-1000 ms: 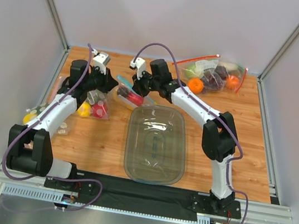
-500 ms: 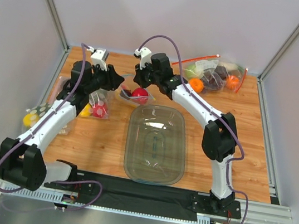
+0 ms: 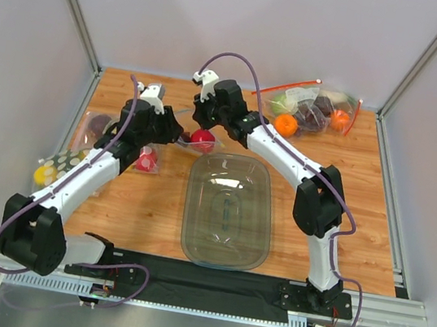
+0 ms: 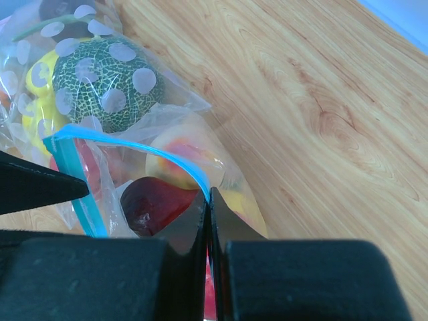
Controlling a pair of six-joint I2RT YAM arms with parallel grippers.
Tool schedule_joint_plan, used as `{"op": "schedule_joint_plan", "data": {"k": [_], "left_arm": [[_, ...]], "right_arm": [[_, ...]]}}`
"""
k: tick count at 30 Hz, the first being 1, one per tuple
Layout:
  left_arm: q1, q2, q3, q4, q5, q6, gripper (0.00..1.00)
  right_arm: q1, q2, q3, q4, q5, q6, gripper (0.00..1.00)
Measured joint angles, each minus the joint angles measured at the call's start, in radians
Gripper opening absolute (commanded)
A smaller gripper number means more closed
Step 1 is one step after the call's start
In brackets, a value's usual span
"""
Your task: Open the zip-top bag and remove the fake food
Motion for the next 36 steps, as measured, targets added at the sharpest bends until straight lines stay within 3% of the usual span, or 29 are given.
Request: {"op": "schedule_joint_plan", "data": {"k": [13, 27, 36], "left_arm": [[-0.073, -0.145, -0.085, -0.01, -0.172, -0.013, 0.5], [-0.073, 0.02, -0.097, 0.063, -0.173, -0.06, 0.52], [-0.073, 0.016, -0.097, 0.141, -0.171, -0.126, 0.55]], "right_arm": [[0.0, 0.0, -0.006, 0.0, 0.027, 0.008, 0.0], [0.019, -0.004, -0.079, 0.011, 0.028, 0.002, 0.0], [0.038, -0.02, -0.123, 0.016, 0.027, -0.01, 0.0]]}}
